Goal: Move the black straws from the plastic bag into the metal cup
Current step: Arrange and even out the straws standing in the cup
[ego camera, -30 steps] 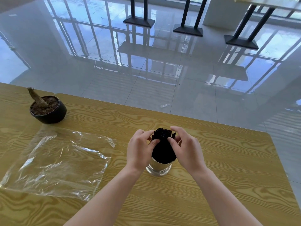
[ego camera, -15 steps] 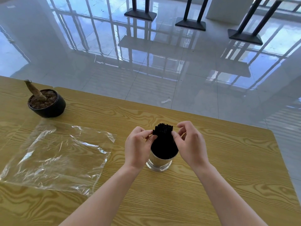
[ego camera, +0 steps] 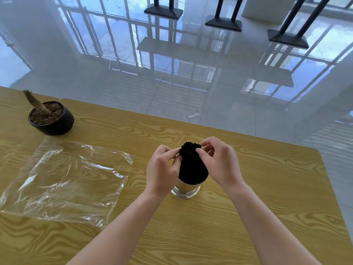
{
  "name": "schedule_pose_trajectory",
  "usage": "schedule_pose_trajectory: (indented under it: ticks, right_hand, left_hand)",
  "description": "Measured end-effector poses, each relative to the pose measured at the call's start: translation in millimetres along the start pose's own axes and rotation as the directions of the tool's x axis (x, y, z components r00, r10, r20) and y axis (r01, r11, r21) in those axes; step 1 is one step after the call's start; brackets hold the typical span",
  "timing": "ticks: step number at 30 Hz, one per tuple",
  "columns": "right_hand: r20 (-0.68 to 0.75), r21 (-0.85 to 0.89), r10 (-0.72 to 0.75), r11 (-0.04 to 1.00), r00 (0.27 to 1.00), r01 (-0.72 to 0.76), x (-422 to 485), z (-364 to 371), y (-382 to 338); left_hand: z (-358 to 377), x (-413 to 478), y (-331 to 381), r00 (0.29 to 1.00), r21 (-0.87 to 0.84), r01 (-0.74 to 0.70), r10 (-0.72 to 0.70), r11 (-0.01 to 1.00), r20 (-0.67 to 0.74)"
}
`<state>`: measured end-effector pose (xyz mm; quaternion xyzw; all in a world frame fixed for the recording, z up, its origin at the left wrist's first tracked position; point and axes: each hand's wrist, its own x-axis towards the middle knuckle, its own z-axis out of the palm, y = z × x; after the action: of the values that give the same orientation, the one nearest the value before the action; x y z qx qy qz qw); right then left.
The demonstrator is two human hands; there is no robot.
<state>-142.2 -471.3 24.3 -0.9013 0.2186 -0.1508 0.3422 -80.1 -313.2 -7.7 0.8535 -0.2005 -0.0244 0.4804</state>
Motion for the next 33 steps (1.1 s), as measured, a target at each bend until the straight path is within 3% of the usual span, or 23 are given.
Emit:
schedule_pose_trajectory:
  ticks: [5, 10, 17, 24, 28, 33]
  right_hand:
    - [0.020, -0.011, -0.037, 0.999, 0.999, 0.037, -4, -1, 7]
    - [-0.008, -0.162, -0.192, 0.969, 0.981, 0.188, -4, 0, 4]
    - [0.181, -0.328, -0.239, 0.900, 0.954, 0.288, -2, 5, -4]
    - [0.039, -0.174, -0.228, 0.957, 0.973, 0.231, 0, 0, -1]
    - [0.083, -0.220, -0.235, 0.944, 0.968, 0.248, 2, -3, 1]
    - [0.024, -0.166, -0.221, 0.961, 0.975, 0.221, 6, -4, -1]
  left_hand:
    - [1, -5, 2, 1.000, 0.056, -0.010, 0.010, 0.998, 0.015]
    - [8, 0, 4, 1.000, 0.130, 0.011, -0.013, 0.991, 0.011]
    - [12, -1, 1, 1.000, 0.151, 0.011, -0.012, 0.988, 0.004]
    - [13, 0, -2, 1.000, 0.125, 0.020, -0.022, 0.992, 0.016]
    - [13, 0, -2, 0.999, 0.113, 0.031, -0.034, 0.993, 0.020]
    - [12, 1, -2, 1.000, 0.102, 0.028, -0.027, 0.994, -0.010]
